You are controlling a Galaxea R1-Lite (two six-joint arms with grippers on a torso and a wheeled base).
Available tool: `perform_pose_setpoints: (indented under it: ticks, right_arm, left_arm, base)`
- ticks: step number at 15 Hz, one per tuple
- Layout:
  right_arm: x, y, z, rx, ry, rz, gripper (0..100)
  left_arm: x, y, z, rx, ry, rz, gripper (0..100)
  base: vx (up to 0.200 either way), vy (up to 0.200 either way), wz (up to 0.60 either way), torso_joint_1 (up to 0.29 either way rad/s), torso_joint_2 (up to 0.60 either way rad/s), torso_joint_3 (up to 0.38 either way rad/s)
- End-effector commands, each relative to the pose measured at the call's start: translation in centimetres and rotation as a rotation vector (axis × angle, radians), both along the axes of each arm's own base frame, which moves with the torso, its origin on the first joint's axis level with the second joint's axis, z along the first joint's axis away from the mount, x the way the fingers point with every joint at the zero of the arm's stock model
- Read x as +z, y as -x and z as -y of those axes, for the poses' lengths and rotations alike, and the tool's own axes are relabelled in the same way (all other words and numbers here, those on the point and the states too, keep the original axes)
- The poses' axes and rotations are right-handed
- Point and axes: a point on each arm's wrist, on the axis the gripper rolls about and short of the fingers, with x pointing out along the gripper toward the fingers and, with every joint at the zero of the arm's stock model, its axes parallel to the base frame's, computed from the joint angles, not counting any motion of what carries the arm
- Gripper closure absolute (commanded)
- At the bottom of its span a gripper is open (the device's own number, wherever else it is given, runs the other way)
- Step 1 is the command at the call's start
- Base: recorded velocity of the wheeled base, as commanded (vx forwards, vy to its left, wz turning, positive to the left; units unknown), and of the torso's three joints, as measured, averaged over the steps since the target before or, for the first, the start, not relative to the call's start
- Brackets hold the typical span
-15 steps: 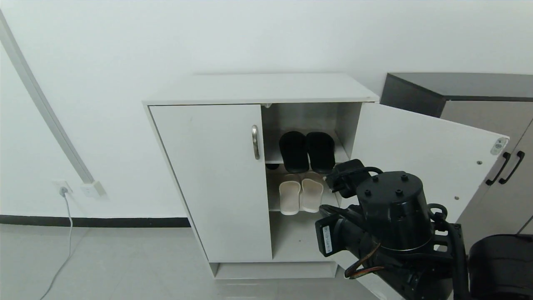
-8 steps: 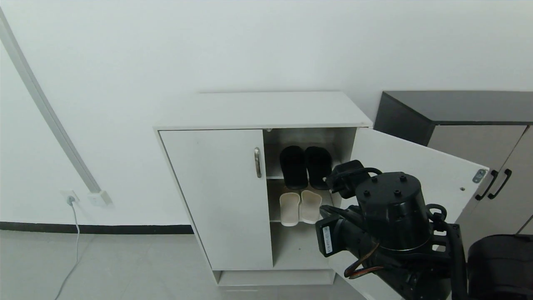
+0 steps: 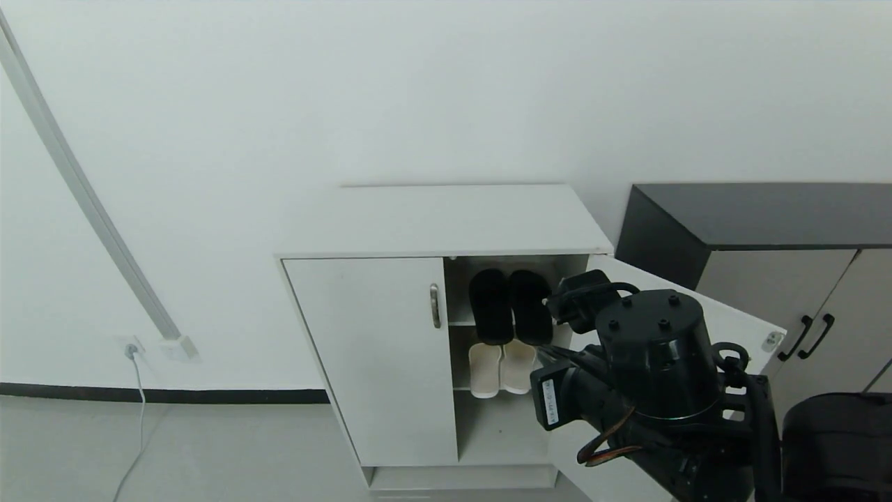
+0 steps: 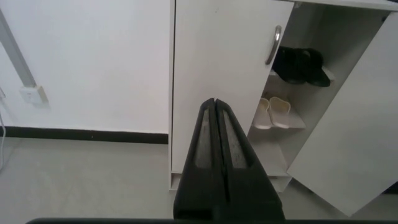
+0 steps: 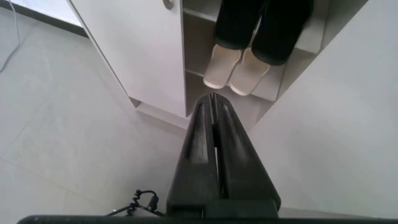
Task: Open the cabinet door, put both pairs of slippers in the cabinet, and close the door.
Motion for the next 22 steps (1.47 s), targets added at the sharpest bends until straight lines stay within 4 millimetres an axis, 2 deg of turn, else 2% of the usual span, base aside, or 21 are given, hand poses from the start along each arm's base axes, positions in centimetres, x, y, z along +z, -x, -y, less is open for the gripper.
perform_pose_setpoints:
  ticks: [1,8,15,22]
  right_arm:
    - [-0.06,-0.02,-0.03,0.0,0.001,-0.001,100]
    - [0.22,-0.03,0.12,-0.004,-0.009,0.007,100]
    - [-0.41,-0.39,0.41,-0.01,0.018,-0.004,100]
    - [-0.57,-0.66,0.6,-0.017,0.03,-0.003,100]
  left_arm:
    - [0.0,0.0,0.0,-0.001,0.0,0.0,100]
    - [0.0,0.0,-0.01,0.0,0.0,0.0,100]
    - [0.0,0.0,0.0,0.002,0.002,0.0,100]
    - [0.0,0.0,0.0,0.002,0.002,0.0,100]
  base:
    - [0.0,0.0,0.0,0.246,-0.56,-0.325]
    - [0.0,0.0,0.0,0.242,-0.55,-0.307]
    - [0.0,0.0,0.0,0.013,-0.03,-0.018]
    - [0.0,0.0,-0.6,0.006,0.0,0.002]
